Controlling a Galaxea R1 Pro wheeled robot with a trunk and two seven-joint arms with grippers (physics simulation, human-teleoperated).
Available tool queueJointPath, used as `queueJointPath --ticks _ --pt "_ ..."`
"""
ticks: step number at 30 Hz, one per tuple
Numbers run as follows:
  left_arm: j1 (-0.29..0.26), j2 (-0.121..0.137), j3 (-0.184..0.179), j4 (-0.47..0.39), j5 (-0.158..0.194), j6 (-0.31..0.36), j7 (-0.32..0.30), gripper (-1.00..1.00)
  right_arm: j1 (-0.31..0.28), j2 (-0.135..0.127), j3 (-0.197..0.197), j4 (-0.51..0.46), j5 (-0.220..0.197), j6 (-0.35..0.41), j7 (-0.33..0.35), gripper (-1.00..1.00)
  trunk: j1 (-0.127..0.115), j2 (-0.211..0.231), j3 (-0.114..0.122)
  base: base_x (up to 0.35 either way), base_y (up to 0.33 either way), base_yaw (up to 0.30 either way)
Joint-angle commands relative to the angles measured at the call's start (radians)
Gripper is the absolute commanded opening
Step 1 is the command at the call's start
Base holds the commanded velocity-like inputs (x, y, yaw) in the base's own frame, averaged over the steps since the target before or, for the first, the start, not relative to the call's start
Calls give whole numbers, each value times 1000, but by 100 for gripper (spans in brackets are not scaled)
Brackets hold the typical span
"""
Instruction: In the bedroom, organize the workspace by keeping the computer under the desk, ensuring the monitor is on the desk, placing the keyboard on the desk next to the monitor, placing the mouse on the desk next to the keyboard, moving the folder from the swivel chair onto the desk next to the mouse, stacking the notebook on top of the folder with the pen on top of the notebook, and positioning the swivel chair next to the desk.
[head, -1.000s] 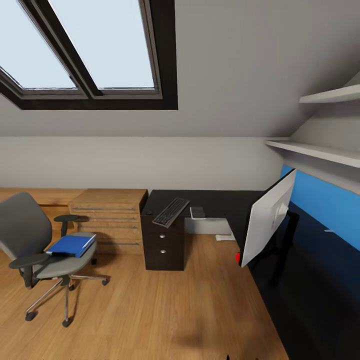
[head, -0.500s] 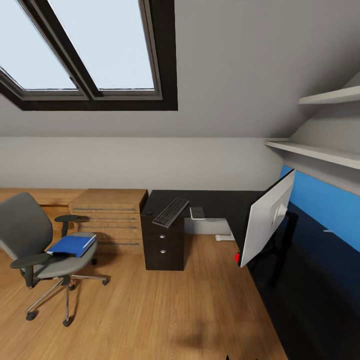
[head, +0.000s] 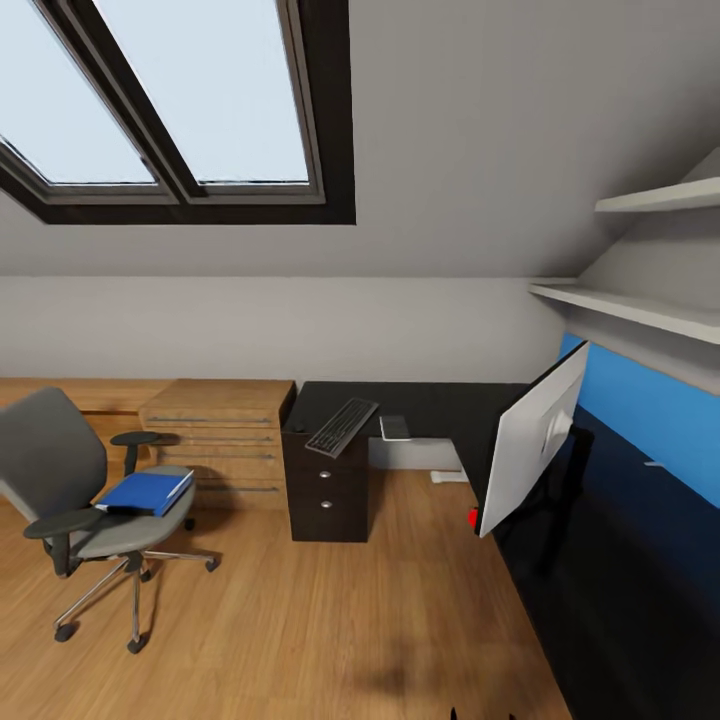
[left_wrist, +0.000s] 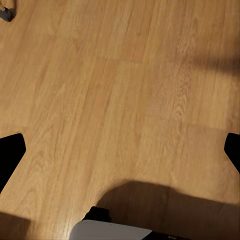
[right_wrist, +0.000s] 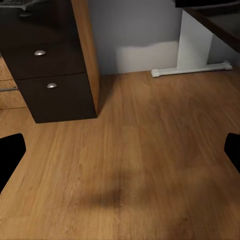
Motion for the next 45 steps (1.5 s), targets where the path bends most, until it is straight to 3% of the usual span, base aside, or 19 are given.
queueJointPath --ticks 1,4,7,10,12,13,17,18,23,27,28,33,35,41,45 --pt "-1 1 -9 0 9 -5 6 100 -1 1 8 -3 -10 -3 0 100 -4 6 1 0 0 0" --pt "-1 1 -9 0 10 -5 6 100 -3 2 7 -29 -12 -3 -3 100 -15 27 11 0 0 0" --pt "-1 1 -9 0 10 -5 6 100 -4 1 5 -103 -16 47 -7 100 -27 48 20 0 0 0" --pt "-1 1 -9 0 10 -5 5 100 -5 -6 0 -222 -18 162 -26 100 -38 69 30 0 0 0" --pt "-1 1 -9 0 10 -5 5 100 -5 -23 -11 -344 -19 277 -65 100 -46 83 36 0 0 0" --pt "-1 1 -9 0 10 -5 5 100 -5 -44 -22 -430 -19 366 -103 100 -50 90 39 0 0 0" --pt "-1 1 -9 0 10 -5 5 100 -5 -101 -54 -581 -20 576 -178 100 -65 118 52 0 0 0" --pt "-1 2 -9 0 10 -5 5 100 -5 -134 -79 -635 -21 678 -201 100 -69 125 55 0 0 0" --pt "-1 1 -9 0 10 -5 5 100 -5 -196 -186 -703 -30 844 -220 100 -88 160 70 0 0 0" --pt "-1 1 -9 0 9 -5 5 100 -5 -217 -287 -723 -36 889 -218 100 -88 160 70 0 0 0" --pt "-1 1 -10 0 9 -5 5 100 -5 -224 -330 -727 -37 900 -216 100 -88 160 70 0 0 0" --pt "-1 1 -10 0 8 -5 5 100 -5 -234 -414 -732 -33 912 -217 100 -88 160 70 0 0 0" --pt "-1 1 -10 0 8 -5 5 100 -5 -239 -425 -730 -25 913 -219 100 -88 160 70 0 0 0" --pt "-1 1 -10 0 8 -5 4 100 -9 -261 -445 -662 63 889 -223 100 -88 160 70 0 0 0" --pt "-1 1 -10 0 8 -6 4 100 -91 -271 -448 -590 105 862 -224 100 -88 160 70 0 0 0"
